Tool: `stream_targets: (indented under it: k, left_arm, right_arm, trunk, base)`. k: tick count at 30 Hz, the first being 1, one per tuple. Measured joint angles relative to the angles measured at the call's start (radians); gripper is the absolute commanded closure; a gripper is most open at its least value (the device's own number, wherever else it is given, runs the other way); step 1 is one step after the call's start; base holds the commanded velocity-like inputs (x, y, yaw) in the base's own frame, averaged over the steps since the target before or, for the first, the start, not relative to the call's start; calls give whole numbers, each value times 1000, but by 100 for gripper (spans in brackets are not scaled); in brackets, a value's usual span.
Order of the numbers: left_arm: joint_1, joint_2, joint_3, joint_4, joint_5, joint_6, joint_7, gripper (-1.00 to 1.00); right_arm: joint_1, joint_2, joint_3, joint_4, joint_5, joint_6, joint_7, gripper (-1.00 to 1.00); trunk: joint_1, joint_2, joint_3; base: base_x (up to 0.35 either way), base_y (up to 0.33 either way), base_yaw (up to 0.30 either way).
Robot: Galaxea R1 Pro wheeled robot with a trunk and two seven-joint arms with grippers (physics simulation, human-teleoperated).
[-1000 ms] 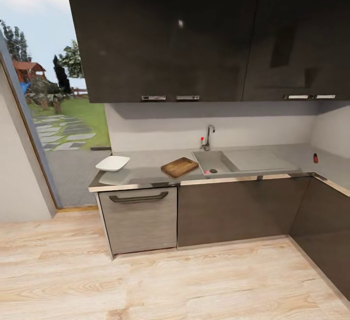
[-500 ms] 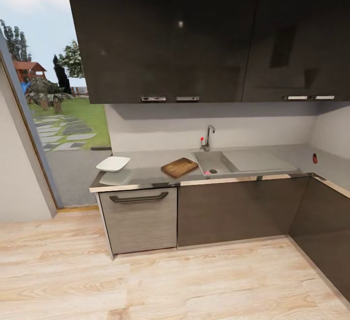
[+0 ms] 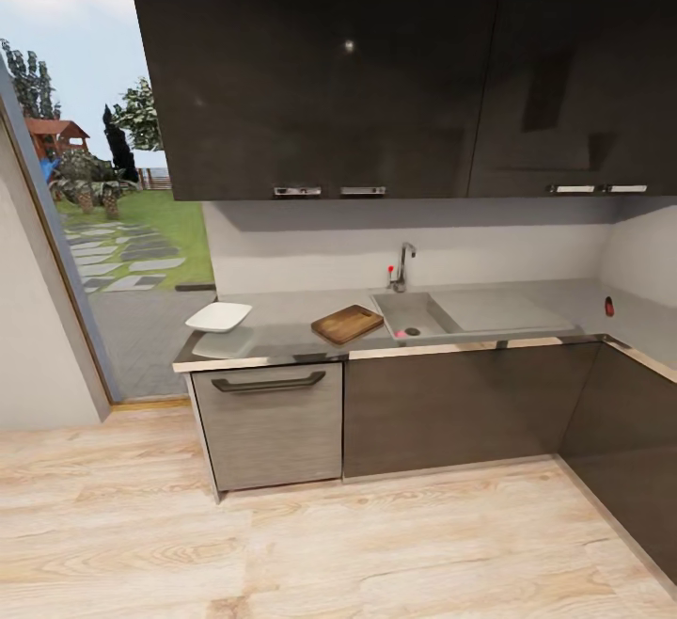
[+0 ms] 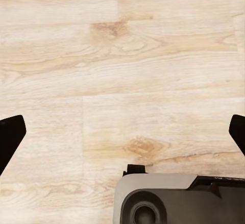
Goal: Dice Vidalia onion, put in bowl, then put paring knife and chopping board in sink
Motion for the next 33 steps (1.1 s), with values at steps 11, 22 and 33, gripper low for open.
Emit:
stream_targets:
  k: [11, 22, 33]
  left_arm:
    - [0, -21, 0, 0, 1, 0, 0, -100]
    - [0, -36, 0, 4, 0, 0, 1, -100]
    - [0, -36, 2, 0, 0, 0, 3, -100]
  right_arm:
    - [0, 0, 0, -1, 0, 0, 0, -100]
    - [0, -1, 0, -1, 0, 0, 0, -100]
    - [1, -2, 0, -1, 0, 0, 0, -100]
  trunk:
    - [0, 0, 0]
    - [-23, 42, 19]
    - [-27, 49, 22]
  base:
    - [-116, 0, 0]
    - [-33, 0, 0]
    - [-1, 0, 0]
